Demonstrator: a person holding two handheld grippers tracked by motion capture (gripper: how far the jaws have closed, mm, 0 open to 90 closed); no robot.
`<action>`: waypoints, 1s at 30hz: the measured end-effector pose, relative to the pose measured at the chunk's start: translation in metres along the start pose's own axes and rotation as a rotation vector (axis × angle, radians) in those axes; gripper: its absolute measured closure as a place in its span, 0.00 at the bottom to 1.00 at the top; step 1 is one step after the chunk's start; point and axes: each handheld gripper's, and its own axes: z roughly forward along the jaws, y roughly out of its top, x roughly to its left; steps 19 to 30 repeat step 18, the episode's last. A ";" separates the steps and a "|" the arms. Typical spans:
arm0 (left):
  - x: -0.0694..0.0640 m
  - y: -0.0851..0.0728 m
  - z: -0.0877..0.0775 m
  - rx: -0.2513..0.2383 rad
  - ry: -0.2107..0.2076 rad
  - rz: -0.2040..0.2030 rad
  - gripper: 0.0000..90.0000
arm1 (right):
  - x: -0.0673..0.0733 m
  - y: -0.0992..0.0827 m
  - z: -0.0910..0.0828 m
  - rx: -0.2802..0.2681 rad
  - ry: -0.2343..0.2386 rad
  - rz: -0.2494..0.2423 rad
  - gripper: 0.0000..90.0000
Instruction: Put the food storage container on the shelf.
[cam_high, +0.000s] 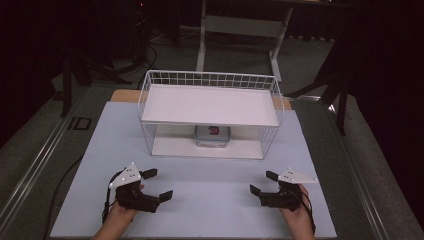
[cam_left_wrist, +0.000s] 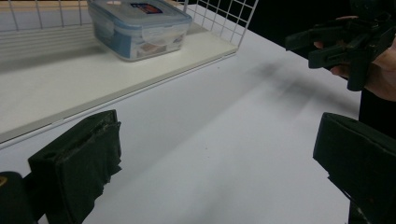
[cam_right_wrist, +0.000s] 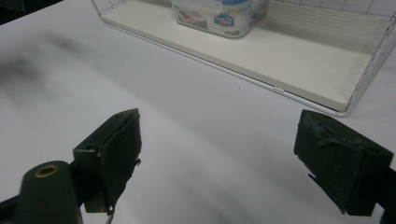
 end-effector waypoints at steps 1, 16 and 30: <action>0.001 -0.001 0.000 -0.001 0.005 -0.008 0.02 | -0.001 0.000 0.001 0.003 0.006 -0.003 0.16; -0.001 -0.005 -0.008 -0.012 0.033 0.018 0.02 | -0.005 -0.007 0.018 0.039 0.009 -0.030 0.17; -0.002 -0.005 -0.009 -0.014 0.032 0.020 0.02 | -0.004 -0.005 0.020 0.042 0.015 -0.033 0.17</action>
